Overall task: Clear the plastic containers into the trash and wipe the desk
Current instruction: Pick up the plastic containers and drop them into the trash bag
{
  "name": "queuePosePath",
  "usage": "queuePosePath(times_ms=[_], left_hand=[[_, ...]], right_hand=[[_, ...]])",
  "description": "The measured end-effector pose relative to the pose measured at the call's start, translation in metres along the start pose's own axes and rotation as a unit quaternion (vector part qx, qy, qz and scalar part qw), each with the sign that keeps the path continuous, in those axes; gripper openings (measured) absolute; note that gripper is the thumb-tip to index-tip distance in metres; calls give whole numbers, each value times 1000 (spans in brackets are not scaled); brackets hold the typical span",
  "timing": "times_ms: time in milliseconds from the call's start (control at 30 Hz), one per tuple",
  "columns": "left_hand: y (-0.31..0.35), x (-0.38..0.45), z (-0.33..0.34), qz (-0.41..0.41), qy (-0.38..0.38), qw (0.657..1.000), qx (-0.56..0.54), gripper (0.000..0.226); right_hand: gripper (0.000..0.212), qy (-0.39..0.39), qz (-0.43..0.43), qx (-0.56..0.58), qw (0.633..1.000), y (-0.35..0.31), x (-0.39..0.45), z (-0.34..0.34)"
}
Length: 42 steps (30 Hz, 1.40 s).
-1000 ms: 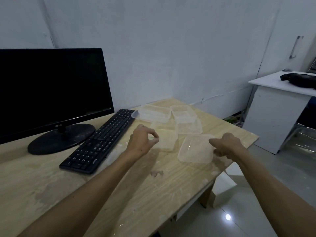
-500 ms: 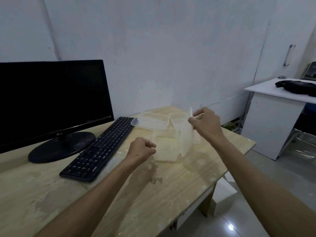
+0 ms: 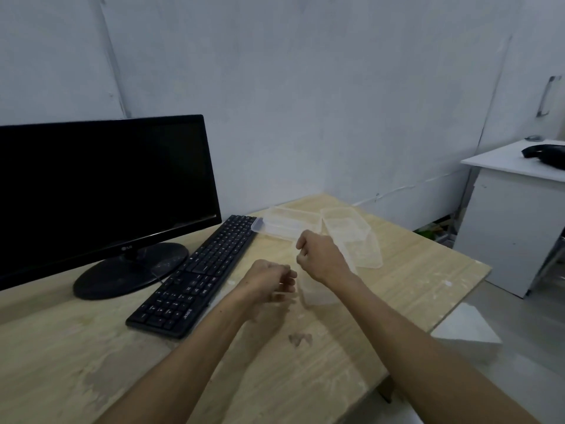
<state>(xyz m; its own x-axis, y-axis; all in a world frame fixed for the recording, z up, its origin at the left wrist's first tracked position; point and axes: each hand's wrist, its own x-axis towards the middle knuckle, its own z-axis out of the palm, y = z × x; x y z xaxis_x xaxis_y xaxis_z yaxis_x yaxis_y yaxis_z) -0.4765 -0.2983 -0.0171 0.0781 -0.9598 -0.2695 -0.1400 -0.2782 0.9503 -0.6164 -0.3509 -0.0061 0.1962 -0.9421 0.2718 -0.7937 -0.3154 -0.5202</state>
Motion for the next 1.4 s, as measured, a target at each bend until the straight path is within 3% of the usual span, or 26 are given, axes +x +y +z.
queuePosePath(times_ms=[167,333,433,600,800,1000,1167,1400], left_hand=[[5,16,-8,24,-2,999,44,23],[4,29,7,44,56,996,58,20],[0,33,15,49,85,993,58,15],[1,32,14,49,83,994,44,16],[5,29,8,35,45,998,-4,11],[15,20,-5,30,-43,995,-80,14],[33,15,-17,66,-6,988,-142,41],[47,2,-35,131,23,960,-245,39]], right_hand=[[27,114,37,49,992,41,4,-27],[54,-17,148,44,988,75,-8,-25],[49,-31,133,55,989,76,-14,-15],[41,59,140,99,983,73,-16,-1],[37,70,218,198,953,75,-17,1],[39,146,151,231,950,60,-18,-5],[43,158,95,265,946,33,-18,-10],[45,172,8,299,938,-19,-27,-7]])
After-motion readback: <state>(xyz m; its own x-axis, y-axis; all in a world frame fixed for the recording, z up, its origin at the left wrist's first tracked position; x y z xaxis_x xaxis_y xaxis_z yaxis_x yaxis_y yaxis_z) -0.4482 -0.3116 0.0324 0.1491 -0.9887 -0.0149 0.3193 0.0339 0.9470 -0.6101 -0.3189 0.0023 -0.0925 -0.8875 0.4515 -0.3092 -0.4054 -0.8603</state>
